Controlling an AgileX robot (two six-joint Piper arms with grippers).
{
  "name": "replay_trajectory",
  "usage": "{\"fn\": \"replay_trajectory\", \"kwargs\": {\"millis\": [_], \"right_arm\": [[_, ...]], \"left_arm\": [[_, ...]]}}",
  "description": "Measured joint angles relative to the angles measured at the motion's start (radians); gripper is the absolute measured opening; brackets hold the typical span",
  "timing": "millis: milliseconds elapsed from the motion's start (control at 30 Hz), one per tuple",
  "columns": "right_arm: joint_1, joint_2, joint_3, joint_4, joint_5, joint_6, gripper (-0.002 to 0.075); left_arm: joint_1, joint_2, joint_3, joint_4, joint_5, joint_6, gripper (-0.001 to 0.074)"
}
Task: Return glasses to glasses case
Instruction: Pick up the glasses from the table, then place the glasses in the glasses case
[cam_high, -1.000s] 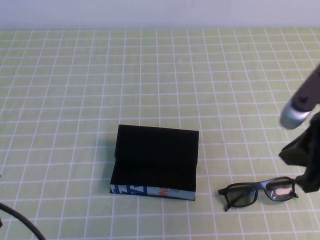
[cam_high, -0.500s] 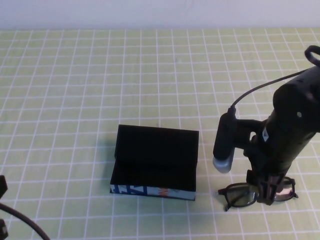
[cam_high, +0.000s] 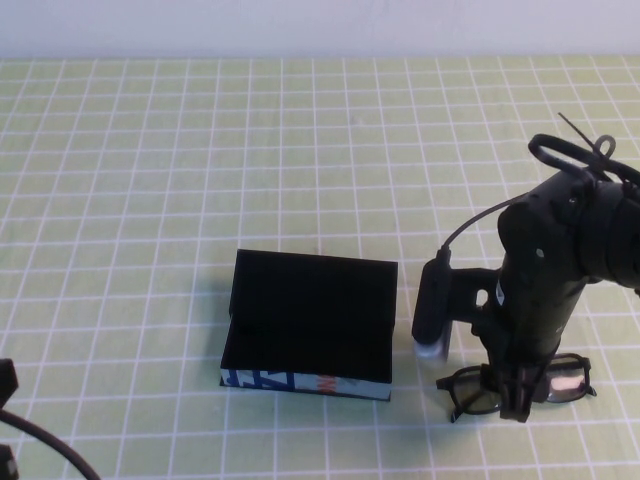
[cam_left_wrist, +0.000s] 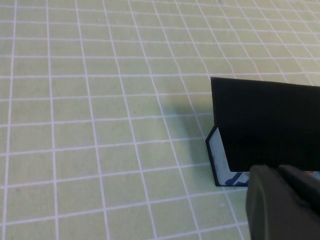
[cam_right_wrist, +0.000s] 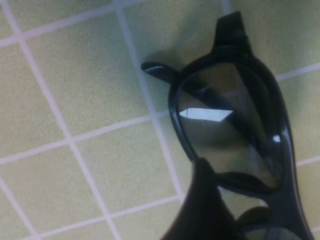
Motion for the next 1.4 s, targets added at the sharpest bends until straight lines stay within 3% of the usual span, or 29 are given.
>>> {"fn": "replay_trajectory", "kwargs": {"millis": [133,233,333,1100,1400], "right_arm": [[0.000,0.017,0.000,-0.006,-0.002,0.000,0.0330],[0.000,0.017,-0.002,-0.006,-0.002,0.000,0.0132],[0.000,0.017,-0.004,-0.008,0.005,0.000,0.0039],[0.001,0.007,-0.019,0.000,0.050,-0.026,0.0009],[0.001,-0.037,-0.155,0.004,0.124,-0.049,0.0001]], "left_arm": [[0.000,0.000,0.000,0.000,0.010,0.000,-0.0003],[0.000,0.000,0.000,0.000,0.026,0.000,-0.0003],[0.000,0.000,0.000,0.000,0.033,0.000,-0.0003],[0.000,0.000,0.000,0.000,0.037,0.000,-0.0003],[0.000,0.000,0.000,0.000,0.038,0.000,-0.0003]]}}
